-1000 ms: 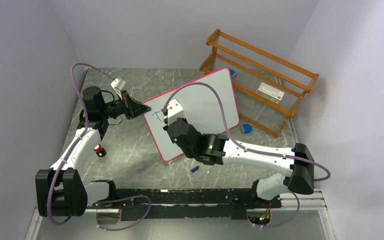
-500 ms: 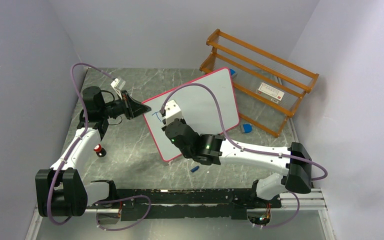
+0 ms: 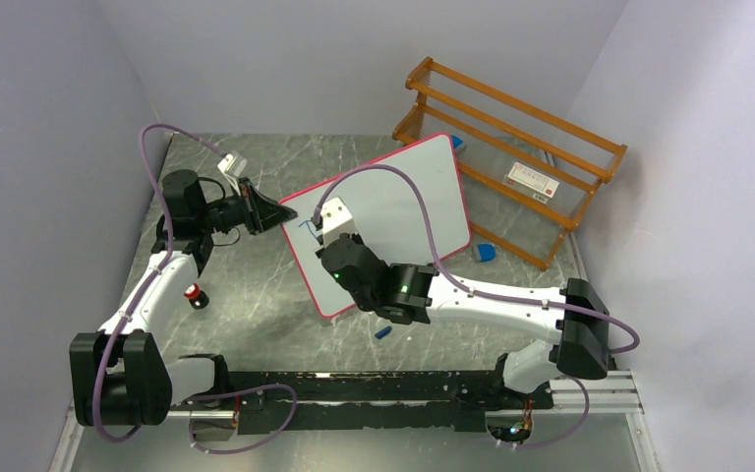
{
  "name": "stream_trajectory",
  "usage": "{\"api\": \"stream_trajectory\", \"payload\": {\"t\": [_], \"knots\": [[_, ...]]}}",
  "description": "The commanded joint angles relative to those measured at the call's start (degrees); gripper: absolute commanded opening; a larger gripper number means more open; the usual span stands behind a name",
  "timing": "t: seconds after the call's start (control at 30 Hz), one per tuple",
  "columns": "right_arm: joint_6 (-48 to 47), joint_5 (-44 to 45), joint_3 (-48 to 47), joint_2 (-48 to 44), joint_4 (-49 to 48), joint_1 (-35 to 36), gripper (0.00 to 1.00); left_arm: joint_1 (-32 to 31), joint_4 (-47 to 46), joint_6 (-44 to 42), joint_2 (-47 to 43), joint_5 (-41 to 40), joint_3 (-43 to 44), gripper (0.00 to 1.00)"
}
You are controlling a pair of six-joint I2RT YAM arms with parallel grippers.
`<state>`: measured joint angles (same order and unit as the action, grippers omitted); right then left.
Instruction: Write a sentence on the whiteboard
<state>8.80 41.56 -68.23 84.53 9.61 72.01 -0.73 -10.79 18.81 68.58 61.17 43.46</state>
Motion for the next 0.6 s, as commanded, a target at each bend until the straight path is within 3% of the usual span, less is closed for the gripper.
{"api": "stream_trajectory", "payload": {"t": [0.0, 0.57], "knots": [[0.08, 0.26, -0.86, 0.72, -1.61, -0.45, 0.00, -1.74, 4.46, -6.77, 1.12, -0.61, -0.75, 0.05], [0.94, -2.77, -0.33, 0.19, 2.30, -0.45, 0.00, -1.82, 4.90, -7.08, 1.12, -0.90, -0.64, 0.05]]}}
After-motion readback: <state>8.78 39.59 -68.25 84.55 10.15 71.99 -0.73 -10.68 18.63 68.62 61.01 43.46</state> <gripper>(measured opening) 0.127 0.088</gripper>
